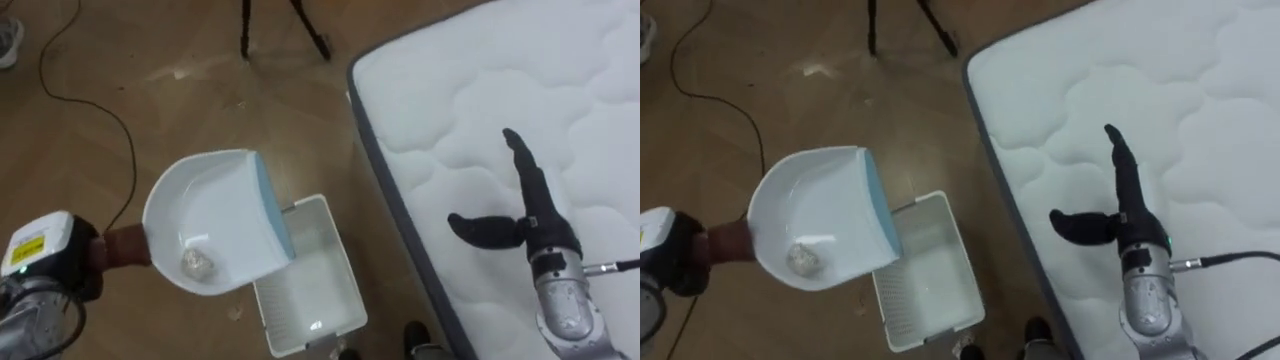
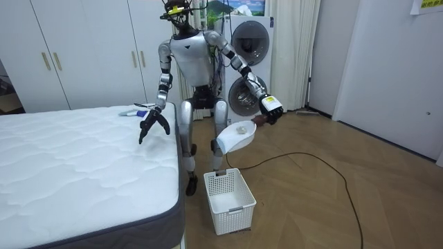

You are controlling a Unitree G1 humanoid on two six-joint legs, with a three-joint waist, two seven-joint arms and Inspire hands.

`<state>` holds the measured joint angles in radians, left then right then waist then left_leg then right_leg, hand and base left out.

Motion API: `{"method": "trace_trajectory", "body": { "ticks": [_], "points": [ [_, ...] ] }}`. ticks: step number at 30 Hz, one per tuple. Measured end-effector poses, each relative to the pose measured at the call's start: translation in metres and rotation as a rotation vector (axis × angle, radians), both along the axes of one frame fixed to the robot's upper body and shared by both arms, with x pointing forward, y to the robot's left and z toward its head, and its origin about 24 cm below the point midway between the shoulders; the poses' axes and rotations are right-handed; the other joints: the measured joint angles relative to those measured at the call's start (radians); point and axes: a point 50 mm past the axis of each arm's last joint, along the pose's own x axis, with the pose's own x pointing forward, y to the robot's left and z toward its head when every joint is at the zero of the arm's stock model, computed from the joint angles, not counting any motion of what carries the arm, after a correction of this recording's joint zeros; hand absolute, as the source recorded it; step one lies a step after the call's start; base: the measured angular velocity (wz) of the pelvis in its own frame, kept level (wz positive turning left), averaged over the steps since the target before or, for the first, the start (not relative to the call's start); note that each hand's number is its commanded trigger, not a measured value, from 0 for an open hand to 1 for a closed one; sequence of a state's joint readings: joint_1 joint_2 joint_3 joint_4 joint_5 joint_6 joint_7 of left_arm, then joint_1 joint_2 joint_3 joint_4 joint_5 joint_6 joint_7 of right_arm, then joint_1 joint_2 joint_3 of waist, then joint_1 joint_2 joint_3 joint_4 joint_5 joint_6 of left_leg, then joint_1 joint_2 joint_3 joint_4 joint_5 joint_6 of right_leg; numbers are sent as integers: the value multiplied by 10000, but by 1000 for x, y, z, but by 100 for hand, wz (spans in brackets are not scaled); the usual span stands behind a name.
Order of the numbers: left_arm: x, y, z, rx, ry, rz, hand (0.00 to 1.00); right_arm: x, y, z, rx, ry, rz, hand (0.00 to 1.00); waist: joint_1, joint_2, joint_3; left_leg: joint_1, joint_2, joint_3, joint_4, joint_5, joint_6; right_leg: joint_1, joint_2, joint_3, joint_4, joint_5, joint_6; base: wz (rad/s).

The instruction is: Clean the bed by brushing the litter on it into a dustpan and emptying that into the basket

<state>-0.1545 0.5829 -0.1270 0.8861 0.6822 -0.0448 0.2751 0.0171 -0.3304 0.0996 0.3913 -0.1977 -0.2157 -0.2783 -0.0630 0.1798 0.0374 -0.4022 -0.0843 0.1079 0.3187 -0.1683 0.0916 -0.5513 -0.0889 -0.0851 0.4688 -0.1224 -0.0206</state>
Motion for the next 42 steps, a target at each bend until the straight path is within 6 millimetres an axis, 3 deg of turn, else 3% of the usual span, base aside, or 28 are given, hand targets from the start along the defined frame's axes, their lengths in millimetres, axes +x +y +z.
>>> {"method": "trace_trajectory", "body": {
  "ticks": [4, 13, 16, 21, 27, 42],
  "points": [
    [1, -1, -2, 311, 407, -300, 100, 0, 5, -2, 44, 202, 358, 0, -108, 230, -6, -214, -17, 127, 21, 13, -22, -358, -30, 52, 224, -88, -67, -4],
    [7, 10, 6, 1142, 976, -319, 100, -1, 8, -7, 141, 593, 402, 0, -195, 423, 13, -242, -72, 300, 34, 28, -55, -584, -156, 66, 558, -410, -146, 3],
    [14, 16, 17, 1466, 1109, -429, 100, -1, 7, -6, 53, 609, 507, 0, -241, 587, 64, -255, -130, 300, 6, 27, -53, -660, -182, 148, 650, -459, -84, 2],
    [13, 31, 23, 2195, 1765, -218, 100, 3, 8, -2, -88, 554, 713, 0, -410, 1000, 53, -89, -162, 564, -195, 31, -44, -685, -196, 316, 753, -495, -37, -12],
    [13, 32, 24, 2142, 2116, -167, 100, 8, 9, 1, -79, 487, 810, 0, -484, 1021, 48, 34, -165, 1073, -193, 31, -45, -817, -209, 547, 1031, -665, -91, -8],
    [14, 30, 24, 2635, 2549, -711, 100, 8, 16, -1, -30, 539, 1071, 0, -818, 969, 67, 58, -232, 1118, -199, 30, -52, -965, -305, 558, 1378, -855, -161, 1]
  ]
}}
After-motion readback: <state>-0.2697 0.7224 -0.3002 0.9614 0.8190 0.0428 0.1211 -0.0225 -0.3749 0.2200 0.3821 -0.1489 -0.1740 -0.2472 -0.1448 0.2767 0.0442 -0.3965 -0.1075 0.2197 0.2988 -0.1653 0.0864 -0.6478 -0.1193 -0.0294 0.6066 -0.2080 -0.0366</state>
